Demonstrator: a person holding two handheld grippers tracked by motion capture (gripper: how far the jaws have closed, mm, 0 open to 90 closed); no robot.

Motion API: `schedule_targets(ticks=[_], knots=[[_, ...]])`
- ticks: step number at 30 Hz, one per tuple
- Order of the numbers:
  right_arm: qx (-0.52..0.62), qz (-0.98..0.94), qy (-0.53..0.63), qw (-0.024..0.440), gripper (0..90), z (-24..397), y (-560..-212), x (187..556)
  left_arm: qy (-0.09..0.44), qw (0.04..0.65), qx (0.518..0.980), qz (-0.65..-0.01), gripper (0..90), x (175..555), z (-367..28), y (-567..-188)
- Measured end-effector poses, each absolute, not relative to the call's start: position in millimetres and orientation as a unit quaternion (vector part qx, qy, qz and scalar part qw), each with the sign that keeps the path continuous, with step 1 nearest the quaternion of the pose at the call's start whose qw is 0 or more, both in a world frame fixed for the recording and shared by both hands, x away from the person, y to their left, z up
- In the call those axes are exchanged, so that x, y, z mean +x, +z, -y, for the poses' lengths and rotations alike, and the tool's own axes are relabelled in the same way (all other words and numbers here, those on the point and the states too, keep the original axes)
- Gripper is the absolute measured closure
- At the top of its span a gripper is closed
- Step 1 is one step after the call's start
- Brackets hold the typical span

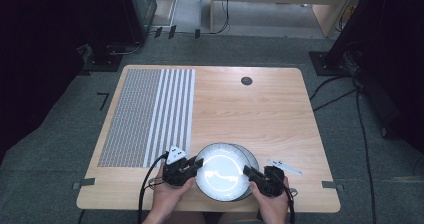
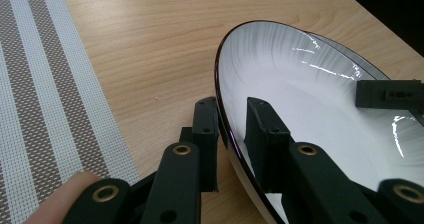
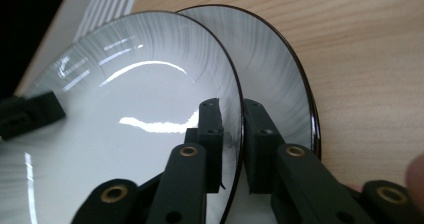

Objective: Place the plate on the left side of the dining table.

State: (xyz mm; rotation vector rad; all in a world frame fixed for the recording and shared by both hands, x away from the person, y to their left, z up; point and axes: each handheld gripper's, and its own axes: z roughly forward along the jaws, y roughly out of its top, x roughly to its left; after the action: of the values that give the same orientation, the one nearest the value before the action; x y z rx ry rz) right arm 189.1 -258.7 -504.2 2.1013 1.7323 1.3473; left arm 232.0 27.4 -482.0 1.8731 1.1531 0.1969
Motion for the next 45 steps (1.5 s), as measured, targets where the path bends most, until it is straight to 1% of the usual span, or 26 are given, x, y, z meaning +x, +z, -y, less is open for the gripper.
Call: schedule_targets(ticks=[2,3,8,15,23,32,45], knots=[[0.703,-0.544,0.457,0.021,84.3,264.2,-506.7,189.6,0.083,0.448,0.758,-0.467,76.4,231.5,-26.8,-481.7],[0.705,-0.539,0.461,0.015,84.7,265.4,-507.1,189.4,0.084,0.447,0.758,-0.468,76.7,231.4,-26.6,-481.8],[0.707,-0.521,0.478,0.014,86.1,267.1,-504.7,186.9,0.076,0.453,0.751,-0.474,78.4,231.7,-29.4,-480.3],[0.699,-0.525,0.484,0.029,86.5,264.9,-496.1,185.4,0.066,0.459,0.744,-0.481,80.9,232.9,-33.4,-476.3],[0.698,-0.523,0.489,0.012,86.4,261.9,-489.9,188.9,0.067,0.465,0.736,-0.487,82.0,234.4,-40.2,-467.5],[0.688,-0.537,0.489,0.008,86.5,246.2,-479.1,200.8,0.076,0.470,0.726,-0.497,82.8,240.7,-59.2,-456.7],[0.666,-0.565,0.487,-0.004,86.5,204.6,-459.0,238.8,0.093,0.475,0.701,-0.524,82.8,256.1,-102.7,-440.6]])
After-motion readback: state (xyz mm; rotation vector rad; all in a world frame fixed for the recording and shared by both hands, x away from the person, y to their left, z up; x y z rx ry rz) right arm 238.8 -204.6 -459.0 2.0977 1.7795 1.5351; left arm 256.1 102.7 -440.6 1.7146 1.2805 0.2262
